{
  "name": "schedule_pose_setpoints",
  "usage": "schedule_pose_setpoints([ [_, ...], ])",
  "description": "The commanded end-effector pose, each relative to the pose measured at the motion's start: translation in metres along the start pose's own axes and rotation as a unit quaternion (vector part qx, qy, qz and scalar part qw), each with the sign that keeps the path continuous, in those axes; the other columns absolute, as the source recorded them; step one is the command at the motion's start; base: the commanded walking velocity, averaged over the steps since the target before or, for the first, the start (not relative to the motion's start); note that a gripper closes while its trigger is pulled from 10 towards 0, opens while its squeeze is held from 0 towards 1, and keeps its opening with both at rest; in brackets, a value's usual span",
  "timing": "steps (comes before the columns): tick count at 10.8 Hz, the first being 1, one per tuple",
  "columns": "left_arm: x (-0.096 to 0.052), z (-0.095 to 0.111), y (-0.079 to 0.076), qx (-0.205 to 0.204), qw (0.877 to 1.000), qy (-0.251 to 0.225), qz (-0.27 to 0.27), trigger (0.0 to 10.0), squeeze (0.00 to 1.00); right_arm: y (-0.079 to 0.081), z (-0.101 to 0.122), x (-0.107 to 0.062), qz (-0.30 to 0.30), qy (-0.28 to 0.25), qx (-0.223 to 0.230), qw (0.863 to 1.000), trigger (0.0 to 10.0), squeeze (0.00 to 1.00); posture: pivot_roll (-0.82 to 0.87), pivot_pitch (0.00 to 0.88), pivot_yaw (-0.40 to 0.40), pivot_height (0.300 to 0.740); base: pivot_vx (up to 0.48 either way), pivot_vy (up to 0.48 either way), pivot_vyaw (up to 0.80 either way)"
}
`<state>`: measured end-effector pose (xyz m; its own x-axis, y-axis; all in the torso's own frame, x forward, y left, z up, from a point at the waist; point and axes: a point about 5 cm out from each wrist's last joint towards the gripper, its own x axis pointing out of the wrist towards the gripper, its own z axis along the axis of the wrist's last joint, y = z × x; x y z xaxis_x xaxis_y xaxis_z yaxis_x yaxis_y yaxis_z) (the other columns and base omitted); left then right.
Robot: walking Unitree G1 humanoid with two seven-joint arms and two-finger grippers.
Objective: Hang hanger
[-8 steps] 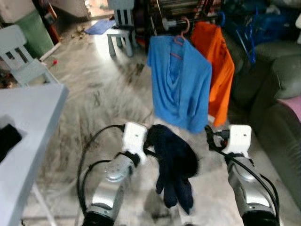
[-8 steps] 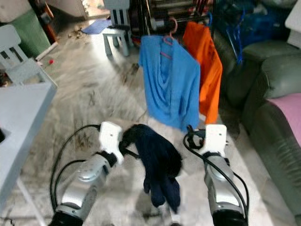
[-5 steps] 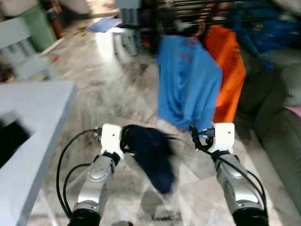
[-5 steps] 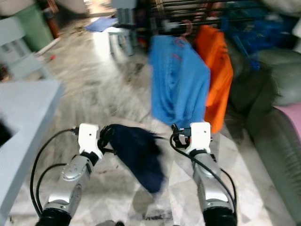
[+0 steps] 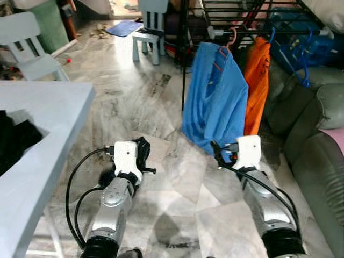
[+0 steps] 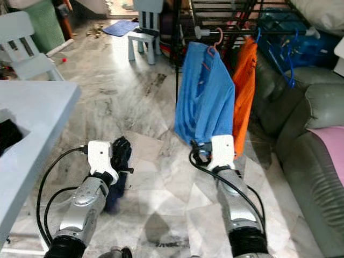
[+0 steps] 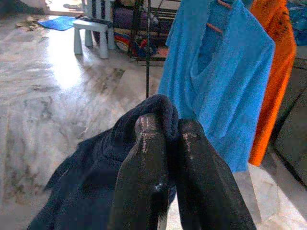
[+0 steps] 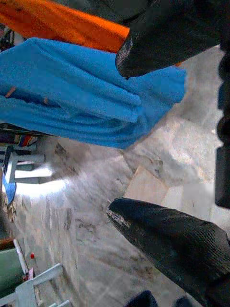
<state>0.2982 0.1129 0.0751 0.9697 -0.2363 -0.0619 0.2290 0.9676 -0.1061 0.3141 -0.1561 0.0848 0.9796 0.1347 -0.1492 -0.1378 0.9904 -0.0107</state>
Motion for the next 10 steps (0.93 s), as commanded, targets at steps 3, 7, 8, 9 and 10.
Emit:
schedule_pose_setpoints([
  [3,0.005,0.011,-0.009,-0.006,0.999,-0.026,-0.019,10.0,0.00,-0.001,-0.005,-0.004,-0.002,0.003,-0.001,1.000,10.0,0.00,-0.07,0.059,-0.027,0.740,0.195,0.000,-0.51],
  [7,0.006,0.010,-0.020,-0.014,0.999,-0.025,-0.040,10.0,0.00,-0.004,0.000,0.000,-0.003,-0.003,-0.009,1.000,10.0,0.00,-0.06,0.050,-0.024,0.740,0.367,0.000,-0.12],
  [8,0.004,0.006,-0.019,-0.010,0.999,-0.018,-0.042,10.0,0.00,0.001,0.000,0.002,0.000,-0.003,-0.008,1.000,10.0,0.00,-0.06,0.048,-0.020,0.740,0.386,0.000,-0.48],
  [9,0.003,0.005,-0.020,-0.012,0.999,-0.016,-0.043,10.0,0.00,0.005,0.003,0.003,0.005,-0.008,-0.006,1.000,10.0,0.00,-0.06,0.054,-0.007,0.740,0.416,0.000,-0.48],
  [10,0.004,0.005,-0.022,-0.013,0.999,-0.014,-0.048,10.0,0.00,0.004,0.003,0.003,0.004,-0.010,-0.005,1.000,10.0,0.00,-0.06,0.060,-0.001,0.740,0.480,0.000,-0.49],
])
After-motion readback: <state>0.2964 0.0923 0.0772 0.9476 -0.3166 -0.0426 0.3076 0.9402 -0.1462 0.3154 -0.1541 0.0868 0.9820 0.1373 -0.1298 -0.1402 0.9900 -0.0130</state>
